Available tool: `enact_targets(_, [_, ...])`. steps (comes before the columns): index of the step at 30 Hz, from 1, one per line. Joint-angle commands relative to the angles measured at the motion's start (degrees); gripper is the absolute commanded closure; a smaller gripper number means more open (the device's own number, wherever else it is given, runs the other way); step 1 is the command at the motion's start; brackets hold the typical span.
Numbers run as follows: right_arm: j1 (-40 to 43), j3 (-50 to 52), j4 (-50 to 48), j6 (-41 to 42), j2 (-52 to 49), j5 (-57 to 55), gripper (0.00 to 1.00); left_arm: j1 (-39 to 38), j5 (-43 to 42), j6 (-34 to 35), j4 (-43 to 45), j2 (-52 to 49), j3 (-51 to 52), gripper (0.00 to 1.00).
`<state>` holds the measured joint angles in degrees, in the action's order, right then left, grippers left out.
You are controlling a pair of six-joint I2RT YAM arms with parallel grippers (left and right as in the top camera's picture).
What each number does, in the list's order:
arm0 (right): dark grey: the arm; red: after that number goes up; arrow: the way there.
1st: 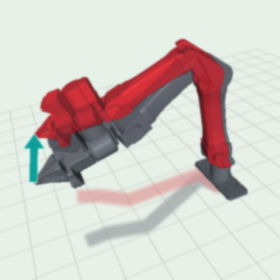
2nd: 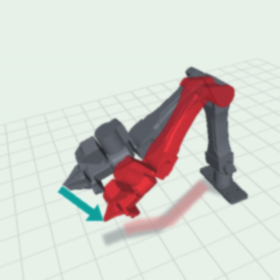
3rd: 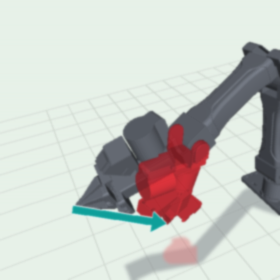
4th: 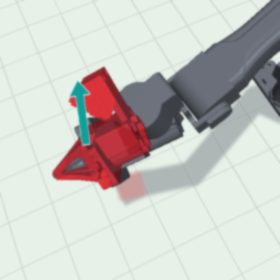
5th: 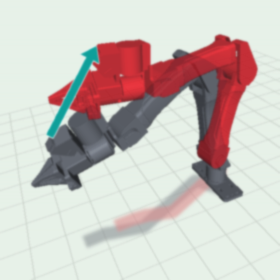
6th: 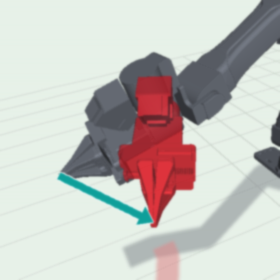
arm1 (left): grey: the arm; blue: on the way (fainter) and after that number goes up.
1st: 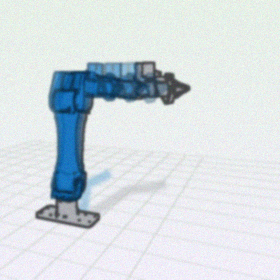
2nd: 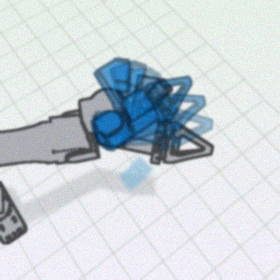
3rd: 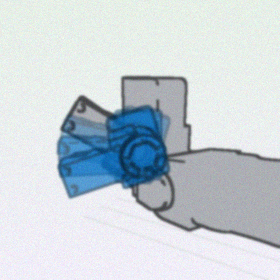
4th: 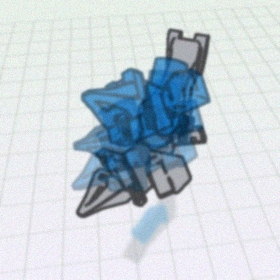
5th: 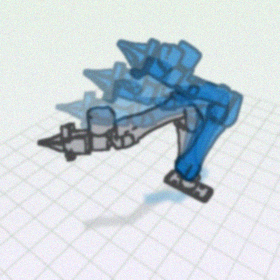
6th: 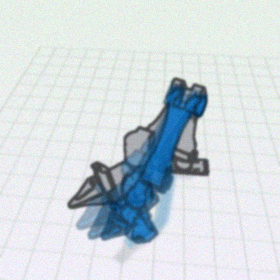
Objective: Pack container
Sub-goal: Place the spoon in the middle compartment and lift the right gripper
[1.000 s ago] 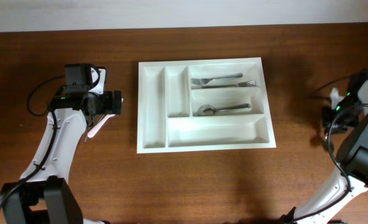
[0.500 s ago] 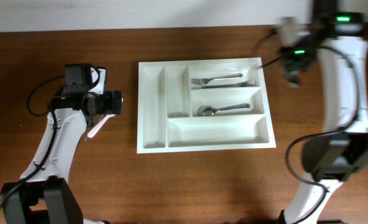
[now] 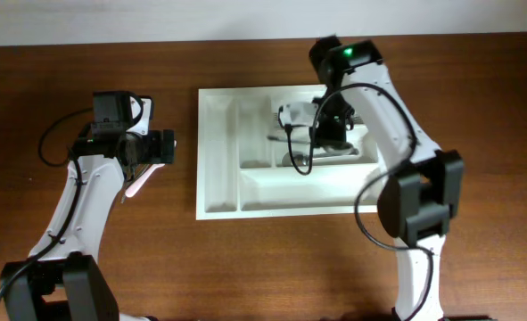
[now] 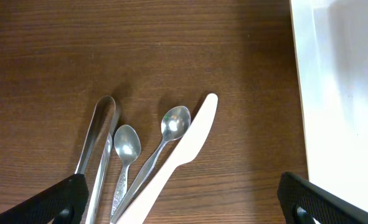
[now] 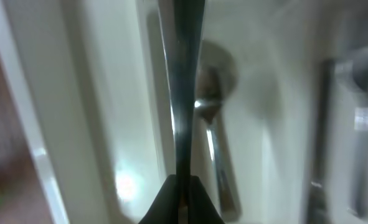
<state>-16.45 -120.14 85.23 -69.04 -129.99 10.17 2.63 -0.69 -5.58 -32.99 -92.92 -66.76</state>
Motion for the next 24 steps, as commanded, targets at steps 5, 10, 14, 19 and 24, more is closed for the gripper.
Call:
enact_targets(5, [2.0, 0.6, -3.0, -2.4, -3.5, -5.5, 0.96, -0.2, -0.5, -0.5, 0.1, -0.6, -1.1, 0.01])
enact_targets(10, [2.6, 0.0, -3.8, 3.8, -3.1, -6.7, 0.40, -0.2, -0.5, -0.5, 0.1, -0.6, -1.1, 0.01])
enact_targets(14, [2.3, -3.5, -3.4, 13.3, -0.8, -8.1, 0.01, -0.2, -0.5, -0.5, 0.1, -0.6, -1.1, 0.01])
enact_targets(19, [4.6, -13.4, -3.1, 29.9, 3.0, -8.5, 0.01, -0.2, -0.5, -0.5, 0.1, -0.6, -1.1, 0.01])
enact_targets(24, [11.8, -26.5, 1.6, 48.5, 4.4, -8.0, 0.01, -0.2, -3.1, 0.4, 0.1, -0.6, -1.1, 0.01])
